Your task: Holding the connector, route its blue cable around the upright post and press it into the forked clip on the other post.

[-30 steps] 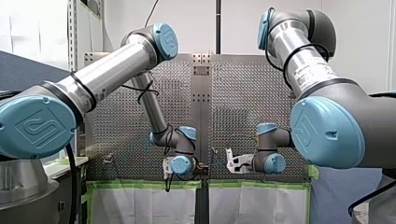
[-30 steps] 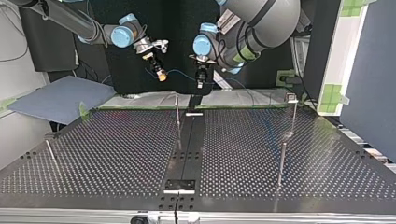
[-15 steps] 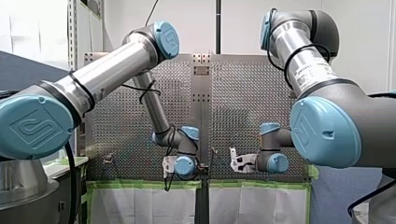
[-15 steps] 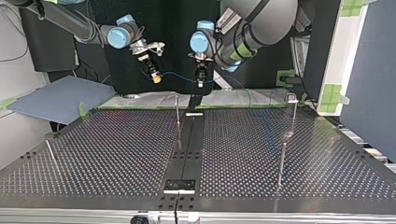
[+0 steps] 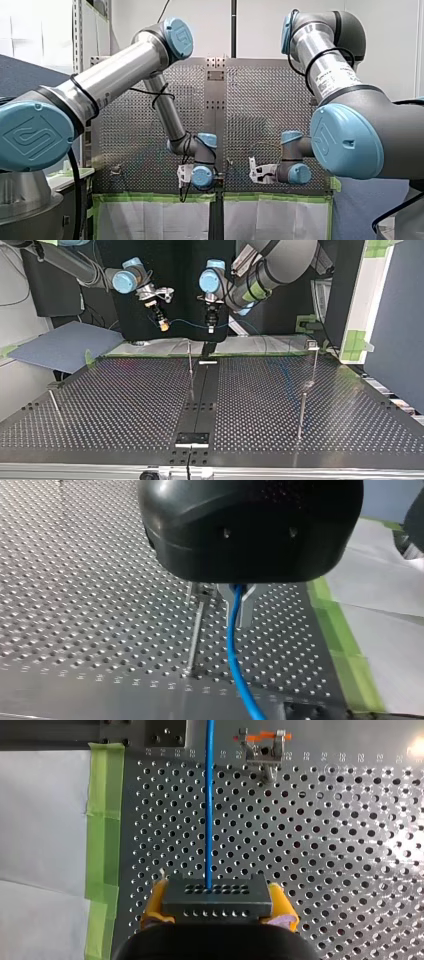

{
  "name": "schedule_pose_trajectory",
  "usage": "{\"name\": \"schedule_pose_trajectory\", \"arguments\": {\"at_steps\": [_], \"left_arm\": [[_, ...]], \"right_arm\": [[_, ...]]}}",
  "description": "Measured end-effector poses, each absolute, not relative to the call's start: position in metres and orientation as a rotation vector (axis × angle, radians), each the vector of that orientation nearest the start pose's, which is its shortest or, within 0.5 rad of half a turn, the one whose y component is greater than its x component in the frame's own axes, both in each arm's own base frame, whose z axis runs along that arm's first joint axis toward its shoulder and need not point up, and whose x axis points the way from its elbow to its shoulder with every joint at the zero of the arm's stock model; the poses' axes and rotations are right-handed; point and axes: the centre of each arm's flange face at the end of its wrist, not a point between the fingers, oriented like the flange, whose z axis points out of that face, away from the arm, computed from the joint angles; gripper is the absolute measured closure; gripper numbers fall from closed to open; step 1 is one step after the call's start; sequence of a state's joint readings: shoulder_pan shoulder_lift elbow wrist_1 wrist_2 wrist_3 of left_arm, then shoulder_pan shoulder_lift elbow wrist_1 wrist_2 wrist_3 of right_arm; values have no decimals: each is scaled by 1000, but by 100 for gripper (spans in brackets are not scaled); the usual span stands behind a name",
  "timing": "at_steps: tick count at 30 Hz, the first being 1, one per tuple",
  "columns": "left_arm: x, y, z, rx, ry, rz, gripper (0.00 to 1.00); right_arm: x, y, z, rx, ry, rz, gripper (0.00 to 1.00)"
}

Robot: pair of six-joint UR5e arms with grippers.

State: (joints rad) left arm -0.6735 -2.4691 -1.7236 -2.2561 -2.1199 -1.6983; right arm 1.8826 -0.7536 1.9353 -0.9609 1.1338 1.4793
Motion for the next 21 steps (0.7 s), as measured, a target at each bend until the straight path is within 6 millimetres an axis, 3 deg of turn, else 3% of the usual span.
{"name": "schedule_pose_trajectory", "arguments": {"at_steps": [21], "left_arm": [[409, -471, -6, 105, 1645, -120, 100]], "right_arm": [[323, -462, -22, 1902, -851, 1598, 100]]}}
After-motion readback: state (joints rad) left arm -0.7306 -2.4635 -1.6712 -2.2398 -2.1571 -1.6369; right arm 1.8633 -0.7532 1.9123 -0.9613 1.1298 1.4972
